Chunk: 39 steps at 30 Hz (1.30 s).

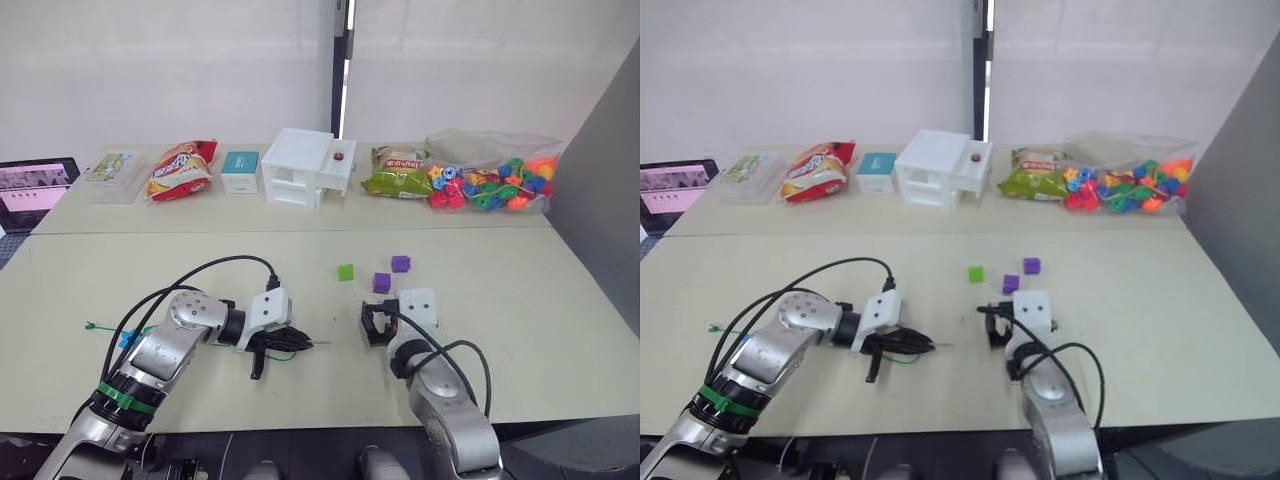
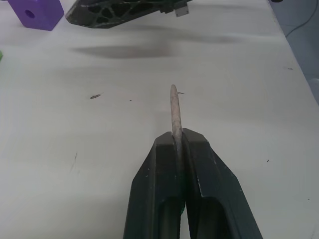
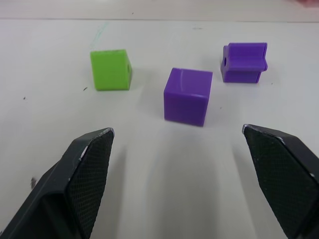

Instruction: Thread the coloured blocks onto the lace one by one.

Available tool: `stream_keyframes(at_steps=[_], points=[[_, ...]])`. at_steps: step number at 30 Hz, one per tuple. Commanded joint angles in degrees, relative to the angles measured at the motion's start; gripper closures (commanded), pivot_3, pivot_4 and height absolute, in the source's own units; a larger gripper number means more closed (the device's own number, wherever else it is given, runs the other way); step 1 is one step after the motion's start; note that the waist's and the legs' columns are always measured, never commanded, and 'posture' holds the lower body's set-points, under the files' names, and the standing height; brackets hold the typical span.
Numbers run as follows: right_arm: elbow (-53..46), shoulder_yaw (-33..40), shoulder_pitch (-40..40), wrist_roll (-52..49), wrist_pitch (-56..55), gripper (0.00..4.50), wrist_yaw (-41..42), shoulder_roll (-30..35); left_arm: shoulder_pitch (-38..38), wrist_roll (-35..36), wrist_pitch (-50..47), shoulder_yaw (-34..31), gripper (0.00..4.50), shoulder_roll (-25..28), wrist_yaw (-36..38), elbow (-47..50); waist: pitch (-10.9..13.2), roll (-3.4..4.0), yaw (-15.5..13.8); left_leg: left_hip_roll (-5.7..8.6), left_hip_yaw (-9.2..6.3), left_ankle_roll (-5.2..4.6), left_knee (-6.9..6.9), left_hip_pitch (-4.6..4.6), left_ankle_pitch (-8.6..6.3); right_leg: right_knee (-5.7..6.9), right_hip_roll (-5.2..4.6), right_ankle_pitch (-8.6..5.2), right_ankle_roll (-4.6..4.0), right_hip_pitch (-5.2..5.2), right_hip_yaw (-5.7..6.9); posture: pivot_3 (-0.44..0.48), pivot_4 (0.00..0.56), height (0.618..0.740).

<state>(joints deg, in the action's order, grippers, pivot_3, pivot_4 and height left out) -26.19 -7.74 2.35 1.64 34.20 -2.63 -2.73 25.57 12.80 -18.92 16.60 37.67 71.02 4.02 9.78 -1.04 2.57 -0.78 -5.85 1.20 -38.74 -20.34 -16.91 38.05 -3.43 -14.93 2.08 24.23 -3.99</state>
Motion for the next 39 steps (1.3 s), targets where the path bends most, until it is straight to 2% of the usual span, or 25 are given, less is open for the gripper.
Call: stream_keyframes(at_steps=[1, 7, 11, 15, 19, 26, 37, 39], points=[[0.5, 1.6, 1.7, -0.3, -3.0, 0.15, -0.1, 0.0, 0.4, 0.7, 0.2, -1.0, 4.5, 0.4, 0.2, 2.1, 0.0, 0.0, 0.0, 0.0, 0.0, 0.0, 0.0, 0.0, 0.0, -0.01, -0.01, 0.0, 0.0, 0.0, 0.0, 0.0, 0.15, 0.74], [1.8, 4.4, 5.6, -2.3, -6.5, 0.15, 1.3, 0.4, -0.1, 0.6, 0.9, -1.1, 4.5, 0.5, 0.2, 1.6, 0.0, 0.0, 0.1, 0.0, 0.01, 0.0, 0.01, 0.01, 0.0, -0.01, 0.01, 0.0, 0.0, 0.0, -0.01, 0.0, 0.15, 0.74], [3.5, 7.7, 8.8, -4.4, -4.7, 0.15, 2.6, 1.5, -0.3, 0.5, 1.2, -1.1, 4.5, 0.4, -0.1, 1.5, 0.0, 0.01, 0.1, -0.01, 0.0, -0.01, 0.02, 0.02, 0.0, 0.02, 0.01, 0.0, 0.0, 0.0, 0.0, 0.0, 0.15, 0.74], [10.7, 13.9, 18.0, -8.4, 0.1, 0.15, 5.7, 6.3, -1.4, 0.3, 2.1, -1.1, 4.5, 0.4, -0.5, 1.5, 0.0, 0.03, 0.2, 0.0, 0.02, 0.0, -0.01, 0.03, 0.0, 0.0, 0.0, 0.0, -0.01, -0.01, -0.01, 0.0, 0.15, 0.74], [15.4, 16.8, 24.1, -11.1, 6.7, 0.15, 7.4, 9.9, -2.3, 0.3, 2.5, -1.1, 4.5, 0.4, -0.8, 2.0, 0.0, 0.03, 0.1, -0.01, -0.03, -0.02, 0.04, 0.02, -0.01, 0.04, 0.02, 0.01, -0.02, 0.0, 0.03, 0.0, 0.15, 0.74], [24.3, 16.6, 31.2, -12.5, 13.5, 0.15, 10.9, 15.3, -2.8, 0.2, 2.7, -0.8, 4.5, 0.1, -1.3, 2.2, 0.0, 0.04, 0.2, 0.0, 0.01, -0.03, 0.06, 0.01, -0.01, 0.02, 0.0, 0.01, -0.03, 0.01, 0.0, 0.0, 0.15, 0.74], [35.1, 15.0, 35.4, -11.2, 8.7, 0.15, 11.4, 15.9, -2.9, 0.1, 2.6, -0.6, 4.5, -0.1, -2.2, 2.6, 0.0, 0.04, 0.6, 0.0, 0.02, -0.03, 0.05, 0.0, -0.02, 0.03, 0.0, 0.02, -0.02, 0.02, -0.01, 0.0, 0.15, 0.74], [36.5, 15.4, 36.0, -11.3, 7.4, 0.68, 11.2, 15.9, -3.0, 0.1, 2.6, -0.7, 4.5, -0.1, -2.2, 2.6, 0.0, 0.04, 0.7, 0.0, 0.02, -0.03, 0.05, 0.0, -0.01, 0.02, -0.01, 0.02, -0.03, 0.02, -0.01, 0.0, 0.15, 0.74]])
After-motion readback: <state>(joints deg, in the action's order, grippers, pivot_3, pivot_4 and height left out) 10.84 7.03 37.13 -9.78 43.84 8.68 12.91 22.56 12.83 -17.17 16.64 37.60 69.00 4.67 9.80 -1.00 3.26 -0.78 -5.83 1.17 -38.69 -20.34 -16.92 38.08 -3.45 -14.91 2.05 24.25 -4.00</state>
